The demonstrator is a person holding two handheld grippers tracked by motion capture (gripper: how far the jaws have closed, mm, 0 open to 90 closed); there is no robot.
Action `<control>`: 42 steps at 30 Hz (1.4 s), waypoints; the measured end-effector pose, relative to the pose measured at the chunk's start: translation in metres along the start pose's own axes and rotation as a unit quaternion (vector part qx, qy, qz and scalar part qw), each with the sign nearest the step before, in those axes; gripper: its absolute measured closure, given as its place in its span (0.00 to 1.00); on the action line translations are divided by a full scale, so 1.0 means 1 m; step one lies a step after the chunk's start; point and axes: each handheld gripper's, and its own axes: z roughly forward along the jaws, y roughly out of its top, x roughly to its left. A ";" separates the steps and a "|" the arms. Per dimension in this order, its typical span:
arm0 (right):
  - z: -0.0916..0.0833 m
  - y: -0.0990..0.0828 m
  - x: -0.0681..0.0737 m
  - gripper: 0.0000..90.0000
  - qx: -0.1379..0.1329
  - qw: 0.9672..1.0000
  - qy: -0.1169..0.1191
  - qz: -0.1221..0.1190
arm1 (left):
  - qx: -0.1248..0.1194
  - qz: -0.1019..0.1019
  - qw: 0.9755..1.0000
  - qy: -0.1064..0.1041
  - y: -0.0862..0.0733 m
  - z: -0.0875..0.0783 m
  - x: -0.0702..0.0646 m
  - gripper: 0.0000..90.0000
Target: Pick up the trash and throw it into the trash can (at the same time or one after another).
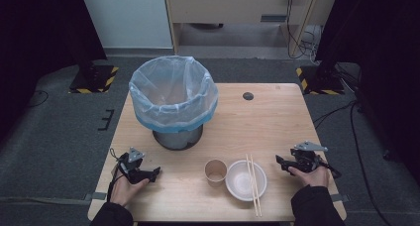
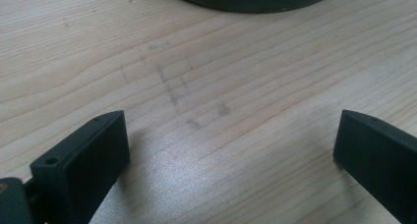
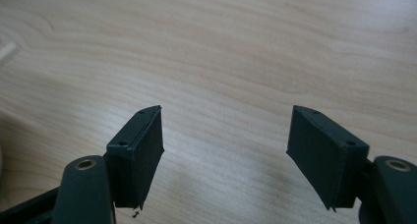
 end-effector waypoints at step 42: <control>-0.066 0.037 0.053 0.52 -0.068 0.994 0.087 -0.012 | 0.000 -0.003 1.000 0.005 0.000 0.000 -0.003 0.00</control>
